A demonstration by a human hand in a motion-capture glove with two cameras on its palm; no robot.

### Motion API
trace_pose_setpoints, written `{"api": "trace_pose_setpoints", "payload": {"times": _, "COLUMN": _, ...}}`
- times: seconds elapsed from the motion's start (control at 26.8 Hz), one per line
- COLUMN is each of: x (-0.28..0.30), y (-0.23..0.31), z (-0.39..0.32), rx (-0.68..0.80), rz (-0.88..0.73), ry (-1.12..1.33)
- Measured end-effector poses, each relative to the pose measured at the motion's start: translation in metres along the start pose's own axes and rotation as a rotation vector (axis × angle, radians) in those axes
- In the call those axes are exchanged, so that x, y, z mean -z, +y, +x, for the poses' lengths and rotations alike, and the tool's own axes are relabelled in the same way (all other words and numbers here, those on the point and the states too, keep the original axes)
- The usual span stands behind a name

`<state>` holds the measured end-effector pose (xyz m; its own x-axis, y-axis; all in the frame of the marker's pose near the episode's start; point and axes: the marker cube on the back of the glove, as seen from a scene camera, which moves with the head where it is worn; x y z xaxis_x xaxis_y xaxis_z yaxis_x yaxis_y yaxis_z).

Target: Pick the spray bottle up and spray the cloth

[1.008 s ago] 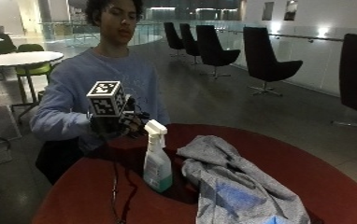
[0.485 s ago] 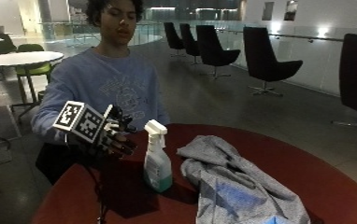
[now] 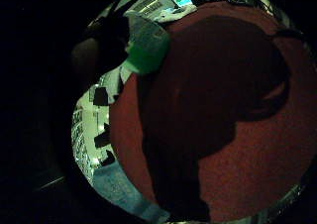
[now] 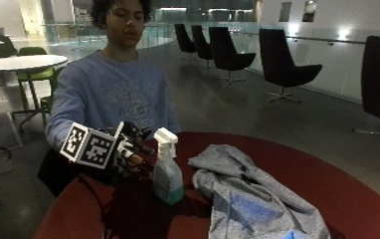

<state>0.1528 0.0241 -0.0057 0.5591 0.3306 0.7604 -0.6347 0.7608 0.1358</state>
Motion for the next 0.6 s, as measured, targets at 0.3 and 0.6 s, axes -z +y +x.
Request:
{"api": "trace_pose_setpoints", "payload": {"times": 0.3, "x": -0.014, "y": -0.039, "z": 0.008, "rx": -0.045, "rz": 0.058, "ry": -0.013}}
{"api": "trace_pose_setpoints", "payload": {"times": 0.6, "x": -0.024, "y": -0.076, "z": 0.013, "rx": -0.032, "rz": 0.135, "ry": -0.098}}
